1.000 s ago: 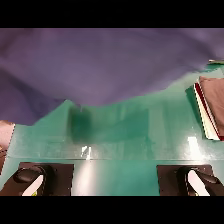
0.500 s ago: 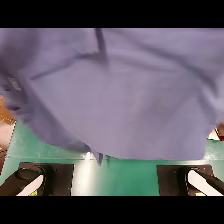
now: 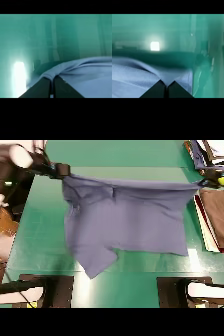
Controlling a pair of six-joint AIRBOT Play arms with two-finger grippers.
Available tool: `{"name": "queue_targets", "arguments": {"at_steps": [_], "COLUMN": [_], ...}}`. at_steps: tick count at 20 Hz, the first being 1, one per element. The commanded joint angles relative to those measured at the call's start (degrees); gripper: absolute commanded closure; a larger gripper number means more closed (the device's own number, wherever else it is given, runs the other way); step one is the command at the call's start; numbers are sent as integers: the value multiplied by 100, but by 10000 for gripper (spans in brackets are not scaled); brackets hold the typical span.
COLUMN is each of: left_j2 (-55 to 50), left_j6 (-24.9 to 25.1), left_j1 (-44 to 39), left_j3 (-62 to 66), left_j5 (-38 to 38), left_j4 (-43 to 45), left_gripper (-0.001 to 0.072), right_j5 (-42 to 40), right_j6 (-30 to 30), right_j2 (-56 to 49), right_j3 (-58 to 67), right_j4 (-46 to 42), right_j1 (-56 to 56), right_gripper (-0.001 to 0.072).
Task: Fold the shirts.
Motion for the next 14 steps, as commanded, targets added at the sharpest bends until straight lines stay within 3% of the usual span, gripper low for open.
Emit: {"name": "queue_targets", "arguments": {"at_steps": [1, 5, 8, 11, 14], "left_j2": [-896, -973, -951, -951, -951], "left_j6": [-9, 28, 407, 754, 743], "left_j1": [122, 243, 240, 240, 240], "left_j3": [-155, -118, -138, -455, -905], "left_j5": [1425, 1432, 472, -221, -85], "left_j4": [-87, -120, -151, -153, -175], "left_gripper": [682, 682, 682, 682, 682], "right_j5": [-916, -1038, -507, -372, -551], "right_j6": [-66, -63, -83, -116, -114], "right_j2": [-953, -1432, -1423, -1261, -1152], "right_j3": [229, 1010, 1032, 365, -426], "right_j4": [42, 35, -63, -275, -256], "right_j1": [195, 304, 273, 304, 363], "right_gripper": [695, 695, 694, 695, 694]}}
